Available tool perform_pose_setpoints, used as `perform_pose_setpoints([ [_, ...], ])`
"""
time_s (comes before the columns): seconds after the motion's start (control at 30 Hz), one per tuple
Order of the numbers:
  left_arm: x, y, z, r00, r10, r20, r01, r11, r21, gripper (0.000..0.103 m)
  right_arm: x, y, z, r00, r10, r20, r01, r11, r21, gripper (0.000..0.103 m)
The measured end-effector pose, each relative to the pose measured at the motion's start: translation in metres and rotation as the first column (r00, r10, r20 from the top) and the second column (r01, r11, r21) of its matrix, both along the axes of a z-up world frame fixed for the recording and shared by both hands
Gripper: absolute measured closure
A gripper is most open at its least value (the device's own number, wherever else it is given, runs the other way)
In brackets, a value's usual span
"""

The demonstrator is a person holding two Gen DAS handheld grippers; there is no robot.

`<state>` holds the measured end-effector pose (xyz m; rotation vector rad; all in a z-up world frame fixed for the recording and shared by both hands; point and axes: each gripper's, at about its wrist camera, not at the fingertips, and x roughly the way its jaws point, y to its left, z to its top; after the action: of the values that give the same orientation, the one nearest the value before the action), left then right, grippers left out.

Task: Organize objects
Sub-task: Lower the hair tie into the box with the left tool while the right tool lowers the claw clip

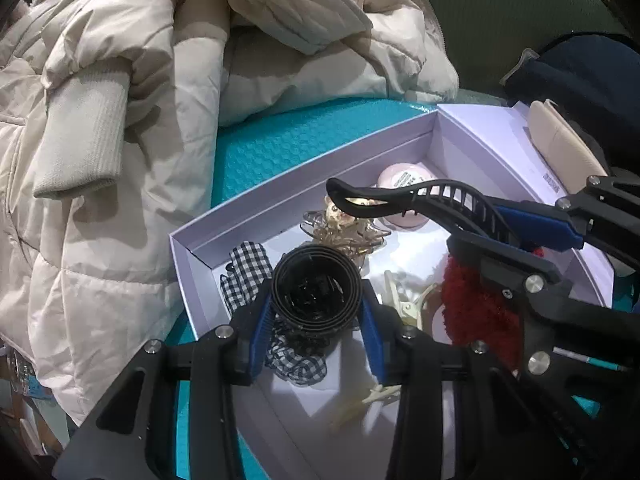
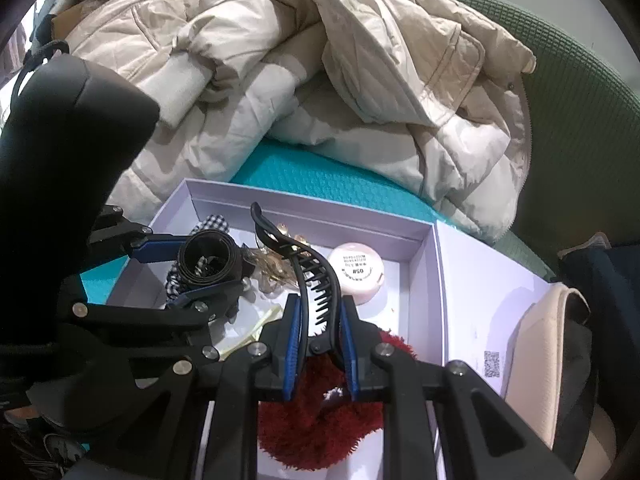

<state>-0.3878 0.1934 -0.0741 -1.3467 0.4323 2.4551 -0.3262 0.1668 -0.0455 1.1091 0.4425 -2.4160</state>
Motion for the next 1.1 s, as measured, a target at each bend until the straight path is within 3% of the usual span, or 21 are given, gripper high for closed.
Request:
perform_pose_setpoints([
  [0.33, 0.0, 0.006, -0.009, 1.0, -0.007, 0.022, 0.007, 1.0, -0.021, 0.065, -0.002, 0.006, -0.008, 0.999, -0.032, 0.022, 0.032, 0.999, 0.01, 0.083],
  [0.43, -0.001, 0.005, -0.01, 0.999, 0.002, 0.035, -0.001, 1.0, -0.023, 0.064, -0.001, 0.008, -0.006, 0.999, -0.045, 0.018, 0.044, 0.999, 0.014, 0.069],
  [0.57, -0.001, 0.002, -0.01, 0.999, 0.009, 0.046, -0.009, 1.0, -0.014, 0.064, 0.001, 0.011, -0.002, 0.998, -0.056, 0.012, 0.056, 0.998, 0.012, 0.067],
  [0.63, -0.002, 0.0, -0.009, 0.999, 0.015, 0.048, -0.015, 1.0, -0.009, 0.06, 0.002, 0.012, 0.0, 0.998, -0.065, 0.01, 0.065, 0.998, 0.015, 0.066],
  [0.7, -0.001, -0.001, -0.008, 0.999, 0.024, 0.043, -0.024, 1.0, -0.014, 0.045, 0.004, 0.014, 0.003, 0.997, -0.075, 0.005, 0.075, 0.997, 0.016, 0.066],
  [0.8, 0.0, -0.001, -0.004, 0.999, 0.037, 0.019, -0.036, 0.999, -0.029, 0.038, 0.006, 0.017, 0.009, 0.996, -0.087, -0.004, 0.087, 0.996, 0.015, 0.063],
  [1.1, 0.006, -0.01, 0.017, 0.998, 0.06, 0.005, -0.06, 0.998, -0.001, 0.03, 0.016, 0.022, 0.032, 0.994, -0.101, -0.035, 0.102, 0.995, 0.022, 0.06],
])
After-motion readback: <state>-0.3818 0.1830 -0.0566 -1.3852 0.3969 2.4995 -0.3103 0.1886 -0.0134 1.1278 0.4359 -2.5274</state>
